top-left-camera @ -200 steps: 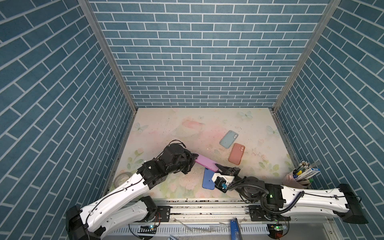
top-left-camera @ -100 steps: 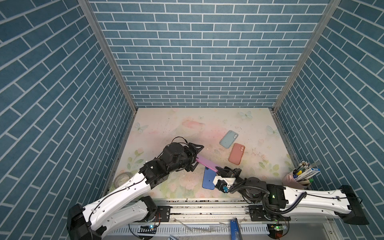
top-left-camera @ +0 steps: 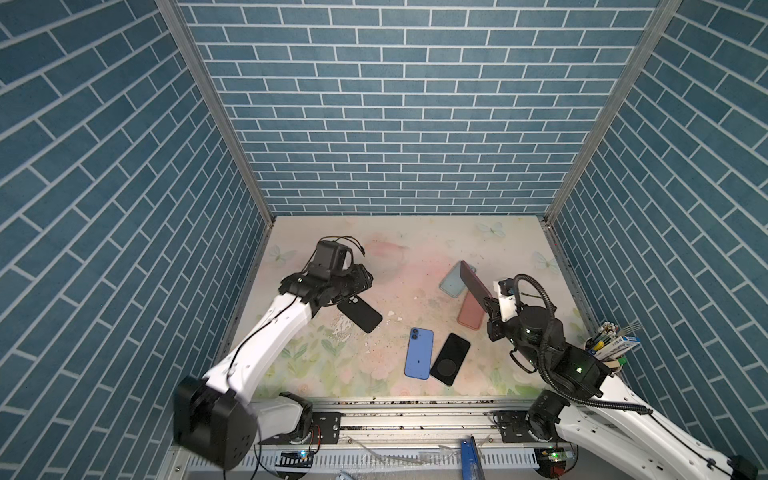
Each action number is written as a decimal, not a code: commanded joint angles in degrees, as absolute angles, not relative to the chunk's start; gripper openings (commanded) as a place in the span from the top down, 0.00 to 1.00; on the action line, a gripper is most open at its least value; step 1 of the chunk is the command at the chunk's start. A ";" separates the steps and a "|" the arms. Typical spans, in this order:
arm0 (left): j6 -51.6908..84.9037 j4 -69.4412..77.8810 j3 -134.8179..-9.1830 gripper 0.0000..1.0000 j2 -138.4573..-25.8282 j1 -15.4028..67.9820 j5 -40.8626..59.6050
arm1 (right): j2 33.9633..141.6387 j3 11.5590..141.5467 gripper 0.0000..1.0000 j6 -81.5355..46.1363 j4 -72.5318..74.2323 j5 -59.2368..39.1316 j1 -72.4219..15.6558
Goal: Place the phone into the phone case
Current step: 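Grasp the black phone case with the left gripper and lift it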
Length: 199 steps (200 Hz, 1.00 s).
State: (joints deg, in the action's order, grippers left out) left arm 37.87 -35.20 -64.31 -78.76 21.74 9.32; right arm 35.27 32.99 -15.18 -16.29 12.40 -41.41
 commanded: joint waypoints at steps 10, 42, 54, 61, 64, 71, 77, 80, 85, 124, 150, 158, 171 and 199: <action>20.69 -46.43 -71.09 0.46 -91.28 21.35 -5.60 | 38.23 33.62 1.00 -30.17 -15.59 -13.29 -31.54; 17.11 -48.65 -78.11 0.48 -102.06 21.00 -8.67 | 43.57 37.85 1.00 -34.77 -17.73 -24.46 -23.98; 16.88 -49.53 -80.13 0.49 -105.01 20.98 -9.78 | 45.55 38.64 1.00 -36.56 -16.50 -29.81 -21.71; 16.88 -50.15 -81.14 0.52 -106.46 20.92 -10.61 | 46.55 38.97 1.00 -37.62 -15.45 -32.60 -20.75; 16.81 -50.25 -81.47 0.54 -106.83 20.86 -10.98 | 47.06 38.94 1.00 -38.00 -14.87 -33.60 -20.39; 16.73 -50.45 -82.15 0.57 -107.98 20.82 -11.69 | 47.76 38.90 1.00 -38.63 -13.71 -35.50 -19.81; 16.55 -50.61 -82.61 0.60 -108.65 20.74 -12.41 | 48.18 38.88 1.00 -38.90 -13.06 -36.39 -19.46; 16.49 -50.69 -82.82 0.62 -109.00 20.66 -12.70 | 48.22 38.85 1.00 -38.98 -12.93 -36.53 -19.36; 16.31 -50.87 -83.08 0.65 -109.58 20.50 -13.18 | 48.33 38.86 1.00 -39.02 -12.70 -36.62 -19.27; 15.48 -51.12 -82.77 0.75 -111.67 17.55 -12.20 | 45.55 38.03 1.00 -36.82 -10.02 -33.66 -18.98; 15.25 -49.45 -80.37 0.75 -111.08 15.69 -9.33 | 47.01 39.18 1.00 -35.67 -9.91 -33.86 -18.89; 15.05 -49.18 -80.04 0.71 -111.40 15.27 -8.00 | 47.85 39.62 1.00 -35.53 -9.89 -34.43 -18.90; 14.73 -48.76 -79.94 0.65 -112.32 14.90 -5.74 | 48.79 40.31 1.00 -35.48 -9.92 -35.24 -18.85; 15.35 -46.34 -78.75 0.65 -112.68 14.70 -2.88 | 49.44 40.84 1.00 -35.94 -10.37 -35.70 -18.90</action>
